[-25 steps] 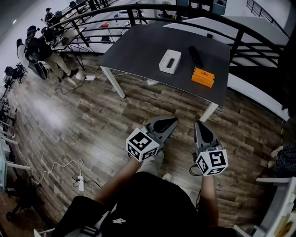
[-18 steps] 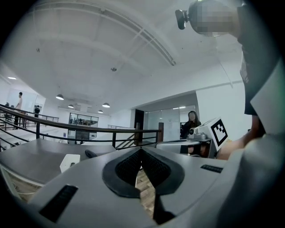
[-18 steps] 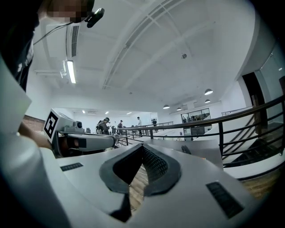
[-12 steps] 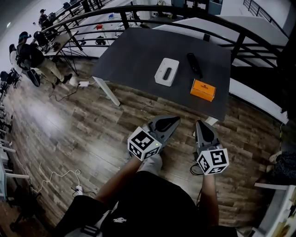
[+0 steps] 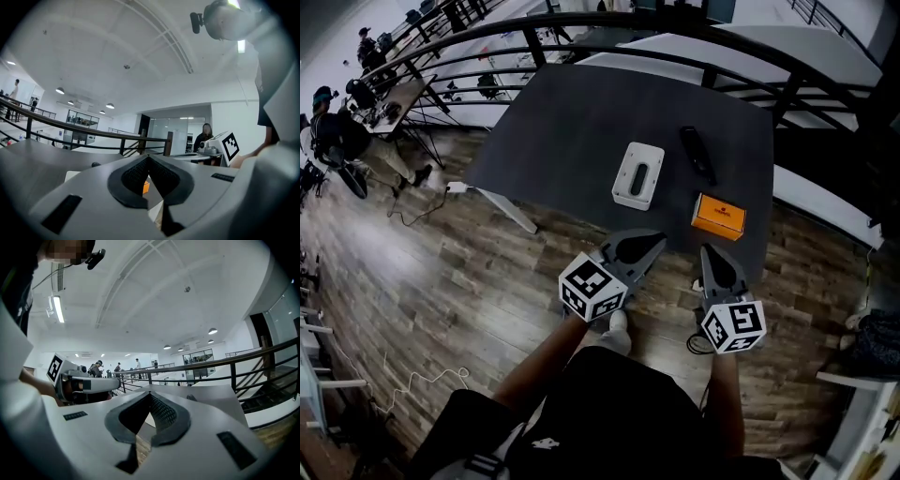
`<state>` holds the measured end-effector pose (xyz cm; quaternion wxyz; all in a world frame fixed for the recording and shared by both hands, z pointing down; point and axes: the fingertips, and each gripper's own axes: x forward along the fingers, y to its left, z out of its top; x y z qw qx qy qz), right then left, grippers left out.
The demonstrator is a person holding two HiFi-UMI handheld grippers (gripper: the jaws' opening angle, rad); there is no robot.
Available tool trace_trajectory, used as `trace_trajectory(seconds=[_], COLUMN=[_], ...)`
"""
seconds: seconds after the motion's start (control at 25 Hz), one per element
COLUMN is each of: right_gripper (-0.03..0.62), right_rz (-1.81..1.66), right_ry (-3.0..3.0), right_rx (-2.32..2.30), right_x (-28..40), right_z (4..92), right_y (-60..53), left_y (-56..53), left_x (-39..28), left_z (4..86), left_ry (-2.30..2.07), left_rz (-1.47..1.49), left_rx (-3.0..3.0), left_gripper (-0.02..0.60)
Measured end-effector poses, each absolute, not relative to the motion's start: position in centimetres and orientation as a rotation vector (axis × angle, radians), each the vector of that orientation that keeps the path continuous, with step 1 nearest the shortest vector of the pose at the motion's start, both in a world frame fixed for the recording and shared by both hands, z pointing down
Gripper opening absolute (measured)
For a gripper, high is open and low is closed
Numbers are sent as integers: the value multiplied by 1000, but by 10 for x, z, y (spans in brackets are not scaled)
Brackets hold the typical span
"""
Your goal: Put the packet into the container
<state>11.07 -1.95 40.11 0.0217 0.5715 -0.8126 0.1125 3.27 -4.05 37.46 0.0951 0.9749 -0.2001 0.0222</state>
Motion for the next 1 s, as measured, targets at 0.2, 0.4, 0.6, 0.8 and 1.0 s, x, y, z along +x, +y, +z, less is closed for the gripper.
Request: trace_trajectory(seconds=[0.2, 0.4, 0.6, 0.8, 1.0], right_gripper=[3, 3, 3, 3, 5], right_rz=[379, 408, 439, 431, 386], right_ry=[-2482, -2454, -2385, -2330, -2296], right_rx=[1795, 1789, 1784, 1738, 1654], right_x=[112, 110, 113, 120, 137], right_z=[409, 421, 444, 455, 464], right_y=[-57, -81, -91, -100, -114], left_y=[-80, -107, -123, -134, -145], left_x=[30, 23, 16, 17, 27], left_z=[375, 381, 391, 398, 410], left_ry=[-566, -550, -529, -520, -524], left_rz=[53, 65, 91, 77, 95], left_rx=[2877, 2877, 2891, 2872, 2845], left_gripper=[6, 6, 6, 6, 6])
